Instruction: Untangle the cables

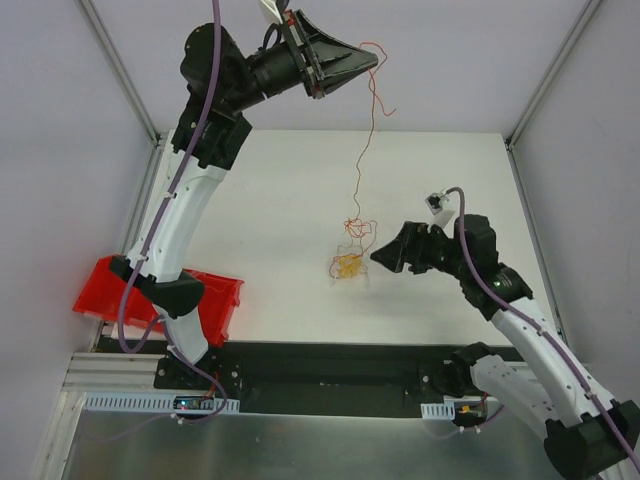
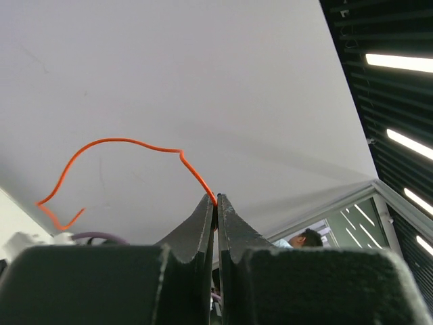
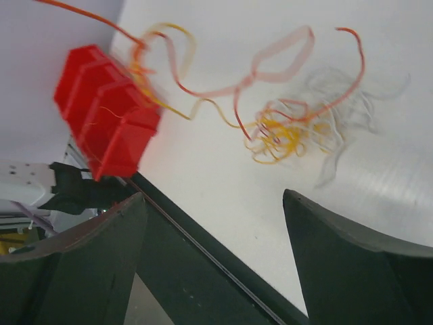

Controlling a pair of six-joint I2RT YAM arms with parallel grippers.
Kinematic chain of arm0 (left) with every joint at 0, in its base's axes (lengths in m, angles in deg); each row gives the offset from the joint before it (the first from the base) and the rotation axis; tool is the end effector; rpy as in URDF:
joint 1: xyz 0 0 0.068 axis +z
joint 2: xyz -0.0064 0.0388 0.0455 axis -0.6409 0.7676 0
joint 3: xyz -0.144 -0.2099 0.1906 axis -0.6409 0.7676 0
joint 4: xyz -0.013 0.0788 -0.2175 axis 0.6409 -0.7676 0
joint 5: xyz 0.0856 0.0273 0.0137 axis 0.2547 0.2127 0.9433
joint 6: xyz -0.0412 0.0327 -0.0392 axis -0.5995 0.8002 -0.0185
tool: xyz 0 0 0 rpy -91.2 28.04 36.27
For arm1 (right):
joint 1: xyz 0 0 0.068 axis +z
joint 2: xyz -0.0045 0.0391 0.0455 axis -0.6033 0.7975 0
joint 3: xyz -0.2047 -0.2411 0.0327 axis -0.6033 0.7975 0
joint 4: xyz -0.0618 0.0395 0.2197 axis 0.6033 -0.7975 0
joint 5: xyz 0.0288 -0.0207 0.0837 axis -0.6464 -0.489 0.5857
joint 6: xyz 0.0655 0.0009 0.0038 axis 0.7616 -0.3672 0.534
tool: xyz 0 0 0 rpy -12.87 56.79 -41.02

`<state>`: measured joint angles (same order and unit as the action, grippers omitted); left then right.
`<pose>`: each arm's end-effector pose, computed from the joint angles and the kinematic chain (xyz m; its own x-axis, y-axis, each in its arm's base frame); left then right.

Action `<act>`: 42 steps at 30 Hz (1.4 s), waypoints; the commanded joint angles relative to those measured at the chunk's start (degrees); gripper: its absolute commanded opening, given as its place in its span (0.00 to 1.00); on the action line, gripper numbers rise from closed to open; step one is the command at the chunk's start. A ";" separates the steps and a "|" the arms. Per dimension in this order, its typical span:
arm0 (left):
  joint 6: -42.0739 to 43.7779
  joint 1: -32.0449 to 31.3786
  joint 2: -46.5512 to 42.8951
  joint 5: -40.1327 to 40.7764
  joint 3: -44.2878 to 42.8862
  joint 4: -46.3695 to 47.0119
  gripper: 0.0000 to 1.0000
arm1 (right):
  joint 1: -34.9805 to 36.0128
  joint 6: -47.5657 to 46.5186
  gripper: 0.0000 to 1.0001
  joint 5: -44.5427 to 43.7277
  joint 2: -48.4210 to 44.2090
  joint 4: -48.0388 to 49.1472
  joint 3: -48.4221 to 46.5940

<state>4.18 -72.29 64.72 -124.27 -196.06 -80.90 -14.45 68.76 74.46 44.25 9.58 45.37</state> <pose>0.2554 -0.1995 0.6498 -0.7467 -0.4422 -0.4968 0.6173 -0.1829 -0.7651 0.1294 0.0783 0.3266 -0.5652 0.0054 -0.8250 -0.5853 0.7021 0.4056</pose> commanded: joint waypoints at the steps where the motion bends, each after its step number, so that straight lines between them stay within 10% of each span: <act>1: -0.92 0.26 -2.56 -1.55 1.45 3.41 0.00 | 3.53 3.44 0.84 -4.30 -2.67 12.39 -3.25; 9: -1.80 0.34 -5.37 -2.43 3.82 3.32 0.00 | 15.39 3.35 0.80 -21.23 13.05 16.01 -17.23; 13: -0.23 0.34 -8.53 -2.69 5.14 3.24 0.00 | 15.14 10.20 0.53 -37.86 19.47 14.51 -15.84; 19: 2.41 4.03 -15.65 -3.83 9.62 2.71 0.00 | 7.51 15.84 0.35 -34.74 30.01 19.15 -8.90; 32: 11.46 8.87 -36.30 -3.75 34.82 -6.42 0.00 | -12.63 3.11 0.40 -24.00 38.37 4.34 -10.37; 42: 15.07 8.78 -45.02 2.49 61.03 -7.84 0.00 | -11.41 -5.42 0.69 -16.80 34.26 -15.18 -17.59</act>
<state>16.03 -63.43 19.98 -124.82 -139.82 -88.65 -27.26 67.67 52.47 83.47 4.71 28.62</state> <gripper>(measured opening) 0.006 0.654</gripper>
